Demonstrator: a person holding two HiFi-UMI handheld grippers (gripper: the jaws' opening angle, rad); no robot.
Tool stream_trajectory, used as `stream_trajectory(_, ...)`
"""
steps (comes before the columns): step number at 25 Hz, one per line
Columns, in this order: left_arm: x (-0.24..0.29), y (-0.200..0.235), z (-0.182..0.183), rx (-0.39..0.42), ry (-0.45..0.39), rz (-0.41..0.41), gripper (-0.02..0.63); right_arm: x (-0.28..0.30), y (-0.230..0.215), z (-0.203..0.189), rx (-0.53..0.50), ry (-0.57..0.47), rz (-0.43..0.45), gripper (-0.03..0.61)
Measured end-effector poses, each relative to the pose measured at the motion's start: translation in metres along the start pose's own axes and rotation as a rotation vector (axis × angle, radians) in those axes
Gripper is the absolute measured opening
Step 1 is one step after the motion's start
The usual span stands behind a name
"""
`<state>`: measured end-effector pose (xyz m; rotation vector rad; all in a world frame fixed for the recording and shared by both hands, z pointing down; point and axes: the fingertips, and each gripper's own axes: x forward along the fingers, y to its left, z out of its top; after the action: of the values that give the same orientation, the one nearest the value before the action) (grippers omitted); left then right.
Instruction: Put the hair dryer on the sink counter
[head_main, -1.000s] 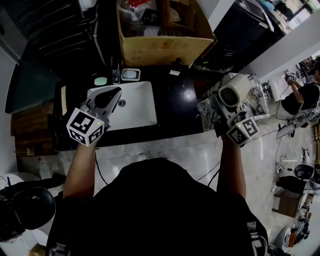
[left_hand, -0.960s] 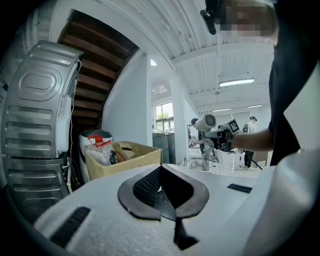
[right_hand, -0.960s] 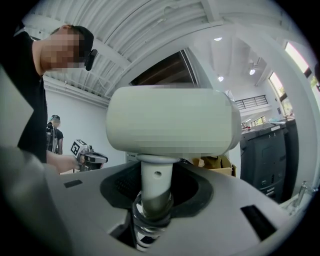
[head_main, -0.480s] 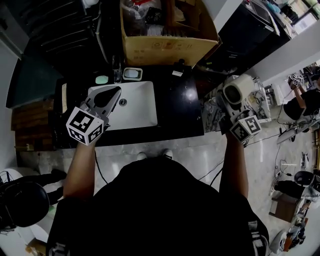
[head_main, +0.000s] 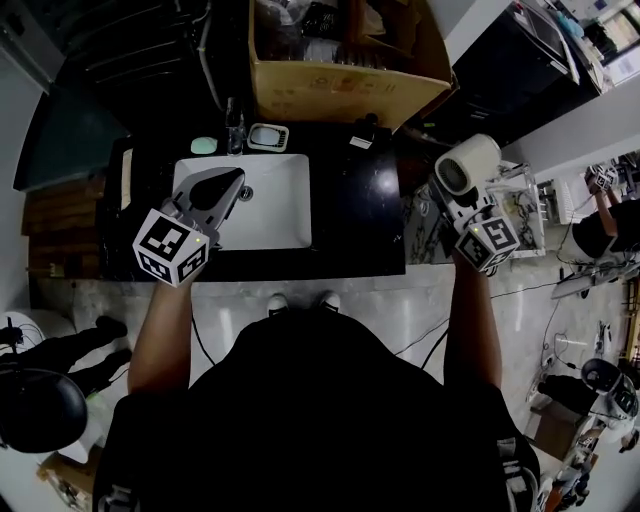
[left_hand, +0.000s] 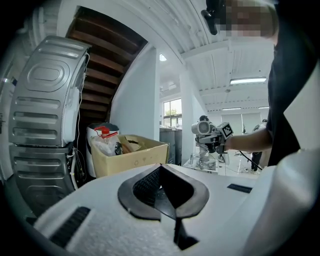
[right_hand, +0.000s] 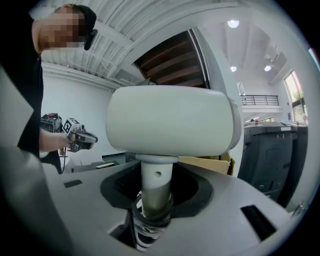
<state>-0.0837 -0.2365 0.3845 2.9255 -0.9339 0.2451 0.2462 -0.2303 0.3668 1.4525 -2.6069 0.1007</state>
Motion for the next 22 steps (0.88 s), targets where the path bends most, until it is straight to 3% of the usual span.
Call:
stream_trajectory(14, 0.013, 0.002, -0.030, -0.044, 0.063, 0.059, 0.015, 0.074, -0.010, -0.070, -0.189, 0.218, 0.168, 0.153)
stream_trajectory(22, 0.005, 0.004, -0.051, -0.090, 0.099, 0.108, 0.015, 0.108, 0.002, -0.129, -0.406, 0.402, 0.296, 0.153)
